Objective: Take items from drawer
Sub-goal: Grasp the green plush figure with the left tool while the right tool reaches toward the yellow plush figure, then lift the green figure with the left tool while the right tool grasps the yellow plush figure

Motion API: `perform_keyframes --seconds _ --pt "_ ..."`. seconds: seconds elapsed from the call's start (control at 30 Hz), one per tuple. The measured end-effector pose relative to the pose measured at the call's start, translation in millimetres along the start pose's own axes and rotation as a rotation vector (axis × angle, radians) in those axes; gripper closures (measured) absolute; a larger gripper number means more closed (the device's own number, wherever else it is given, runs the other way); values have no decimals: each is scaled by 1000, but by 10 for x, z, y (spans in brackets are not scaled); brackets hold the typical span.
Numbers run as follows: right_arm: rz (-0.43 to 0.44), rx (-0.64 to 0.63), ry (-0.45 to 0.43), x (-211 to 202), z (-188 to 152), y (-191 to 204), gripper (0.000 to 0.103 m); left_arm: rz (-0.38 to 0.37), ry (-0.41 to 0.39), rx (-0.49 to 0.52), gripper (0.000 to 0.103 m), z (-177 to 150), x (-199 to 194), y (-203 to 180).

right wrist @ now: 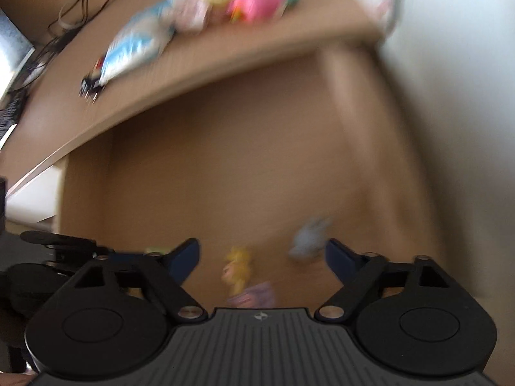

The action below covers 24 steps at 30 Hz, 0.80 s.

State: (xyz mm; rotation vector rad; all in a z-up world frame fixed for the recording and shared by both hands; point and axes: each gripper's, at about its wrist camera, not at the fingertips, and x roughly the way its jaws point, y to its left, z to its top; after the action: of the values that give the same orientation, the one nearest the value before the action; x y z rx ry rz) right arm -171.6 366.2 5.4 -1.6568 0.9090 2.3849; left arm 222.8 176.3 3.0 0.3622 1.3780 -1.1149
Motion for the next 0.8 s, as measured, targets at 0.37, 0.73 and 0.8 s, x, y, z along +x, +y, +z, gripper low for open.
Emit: perform_keyframes --seconds 0.37,0.73,0.8 --pt "-34 -157 264 854 151 401 40 -5 -140 -225 74 -290 -466 461" --pt "-126 -330 259 892 -108 764 78 -27 -117 -224 74 -388 -363 401" --pt "-115 -353 227 797 -162 848 78 -29 -107 -205 74 -373 -347 370"
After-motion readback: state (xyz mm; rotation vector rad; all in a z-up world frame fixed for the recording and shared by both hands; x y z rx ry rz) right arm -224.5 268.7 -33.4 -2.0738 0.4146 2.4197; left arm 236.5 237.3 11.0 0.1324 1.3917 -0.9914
